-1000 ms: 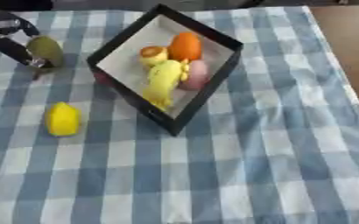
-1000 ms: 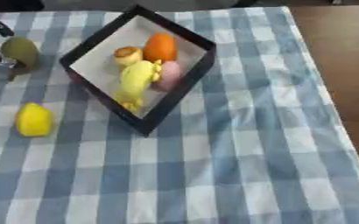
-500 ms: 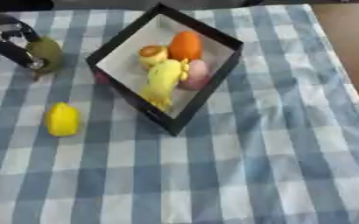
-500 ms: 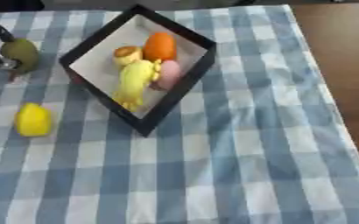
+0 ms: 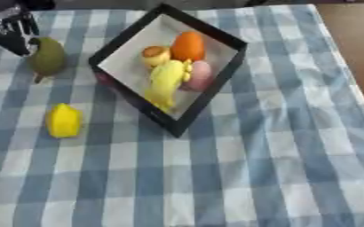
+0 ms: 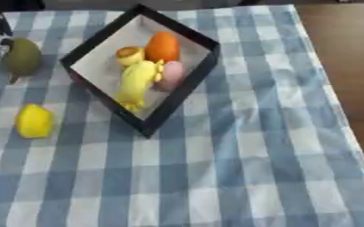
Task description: Pick up objects on the table and place them in the box.
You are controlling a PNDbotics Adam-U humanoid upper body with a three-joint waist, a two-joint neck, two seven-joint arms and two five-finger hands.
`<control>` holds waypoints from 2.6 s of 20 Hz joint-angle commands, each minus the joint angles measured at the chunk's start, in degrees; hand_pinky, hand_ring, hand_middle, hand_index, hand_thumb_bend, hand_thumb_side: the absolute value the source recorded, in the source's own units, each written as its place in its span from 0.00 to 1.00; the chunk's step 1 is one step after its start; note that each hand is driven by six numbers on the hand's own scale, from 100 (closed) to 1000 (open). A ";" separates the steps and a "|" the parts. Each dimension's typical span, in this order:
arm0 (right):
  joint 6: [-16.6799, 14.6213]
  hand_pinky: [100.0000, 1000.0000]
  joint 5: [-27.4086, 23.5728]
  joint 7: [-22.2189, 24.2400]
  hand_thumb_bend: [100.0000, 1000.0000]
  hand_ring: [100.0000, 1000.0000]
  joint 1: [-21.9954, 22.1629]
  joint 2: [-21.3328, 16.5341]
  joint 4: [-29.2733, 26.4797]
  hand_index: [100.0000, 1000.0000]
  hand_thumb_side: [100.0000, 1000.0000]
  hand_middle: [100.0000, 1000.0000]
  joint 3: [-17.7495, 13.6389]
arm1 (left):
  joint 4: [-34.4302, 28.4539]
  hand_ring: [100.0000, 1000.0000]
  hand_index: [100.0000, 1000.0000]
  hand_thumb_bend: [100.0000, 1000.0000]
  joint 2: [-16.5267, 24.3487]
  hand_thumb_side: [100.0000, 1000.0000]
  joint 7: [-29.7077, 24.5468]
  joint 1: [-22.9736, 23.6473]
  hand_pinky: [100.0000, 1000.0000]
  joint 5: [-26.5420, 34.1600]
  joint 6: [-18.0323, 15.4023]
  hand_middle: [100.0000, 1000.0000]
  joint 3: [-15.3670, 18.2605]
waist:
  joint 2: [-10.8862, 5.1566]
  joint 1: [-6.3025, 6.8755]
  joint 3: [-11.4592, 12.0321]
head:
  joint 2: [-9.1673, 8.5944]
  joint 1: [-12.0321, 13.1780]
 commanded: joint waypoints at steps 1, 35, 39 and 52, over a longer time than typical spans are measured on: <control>-0.08 0.83 -0.65 0.26 0.00 0.72 -0.15 -0.86 -1.04 0.78 0.68 0.62 -0.58 | -2.92 0.54 0.57 0.05 2.65 0.00 2.99 -0.48 0.65 0.33 1.22 0.49 -0.37 | -0.83 0.70 0.04 | -0.04 -0.14; 0.57 0.83 1.29 1.01 0.00 0.72 -0.62 0.72 -1.04 0.78 0.74 0.62 -0.15 | 6.92 0.89 0.93 0.45 -0.18 0.46 -3.79 -1.03 0.88 -2.54 2.08 0.82 2.65 | 1.97 1.09 -1.44 | -1.73 1.50; 0.76 0.83 1.56 0.88 0.00 0.72 -0.48 0.87 -1.04 0.78 0.75 0.62 -0.14 | 7.61 0.88 0.92 0.38 -0.11 0.33 -5.43 -0.92 0.87 -2.43 1.66 0.82 2.75 | 2.11 1.09 -1.39 | -1.59 1.64; 1.12 0.83 2.36 0.71 0.00 0.72 0.12 0.96 -1.04 0.78 0.75 0.62 0.13 | 7.42 0.87 0.90 0.25 1.20 0.03 -10.97 -1.32 0.86 -2.68 1.25 0.81 2.86 | 1.74 1.44 -0.97 | -0.98 1.63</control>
